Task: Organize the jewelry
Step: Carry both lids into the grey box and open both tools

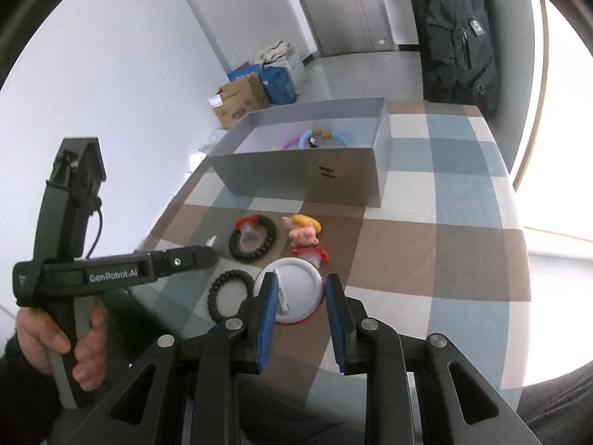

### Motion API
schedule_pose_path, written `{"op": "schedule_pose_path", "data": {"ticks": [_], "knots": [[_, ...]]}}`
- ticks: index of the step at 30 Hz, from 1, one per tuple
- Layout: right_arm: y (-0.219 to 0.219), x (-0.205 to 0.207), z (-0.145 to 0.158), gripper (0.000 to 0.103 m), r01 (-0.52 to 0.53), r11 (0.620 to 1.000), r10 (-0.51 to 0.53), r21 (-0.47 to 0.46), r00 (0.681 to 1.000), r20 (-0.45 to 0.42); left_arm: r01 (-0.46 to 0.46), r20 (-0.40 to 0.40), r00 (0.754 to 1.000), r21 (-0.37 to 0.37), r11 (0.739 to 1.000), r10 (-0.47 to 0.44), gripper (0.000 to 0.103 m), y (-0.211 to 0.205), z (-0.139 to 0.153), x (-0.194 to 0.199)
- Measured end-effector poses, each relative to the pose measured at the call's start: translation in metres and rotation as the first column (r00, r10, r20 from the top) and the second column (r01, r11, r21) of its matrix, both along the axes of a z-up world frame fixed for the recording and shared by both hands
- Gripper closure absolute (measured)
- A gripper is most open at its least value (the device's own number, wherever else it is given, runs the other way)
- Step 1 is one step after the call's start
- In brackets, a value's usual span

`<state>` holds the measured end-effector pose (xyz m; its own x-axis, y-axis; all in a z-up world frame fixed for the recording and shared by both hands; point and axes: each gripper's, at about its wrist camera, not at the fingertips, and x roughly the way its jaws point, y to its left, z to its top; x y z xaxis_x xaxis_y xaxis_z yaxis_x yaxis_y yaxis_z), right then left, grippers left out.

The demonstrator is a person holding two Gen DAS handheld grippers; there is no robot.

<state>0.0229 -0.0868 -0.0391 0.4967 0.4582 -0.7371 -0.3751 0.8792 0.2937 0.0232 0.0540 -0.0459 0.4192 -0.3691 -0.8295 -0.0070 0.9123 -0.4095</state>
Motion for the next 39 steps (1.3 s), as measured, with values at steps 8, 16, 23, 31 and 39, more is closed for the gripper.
{"op": "schedule_pose_path", "data": {"ticks": [8,16,23,31,39], "knots": [[0.003,0.002,0.003,0.078,-0.010,1.000,0.009,0.024,1.000,0.003,-0.027,-0.002,1.000,-0.063,0.998,0.027,0.090,0.009,0.003,0.004],[0.004,0.005,0.007,0.078,-0.012,0.998,0.012,0.057,1.000,-0.002,-0.084,-0.047,0.996,-0.155,0.984,0.078,0.091,0.024,-0.001,0.006],[0.002,0.008,0.017,0.078,-0.016,0.996,0.015,0.090,1.000,0.013,-0.118,-0.048,0.993,-0.230,0.966,0.109,0.091,0.038,0.005,0.007],[0.000,0.028,0.037,0.078,-0.014,0.990,0.010,0.143,1.000,0.023,-0.048,0.064,0.996,-0.234,0.971,0.064,0.091,0.024,0.048,0.018],[0.005,0.068,0.061,0.078,-0.025,0.987,0.015,0.156,0.998,0.065,0.022,0.141,0.990,-0.195,0.980,0.006,0.091,0.010,0.072,0.057]]}}
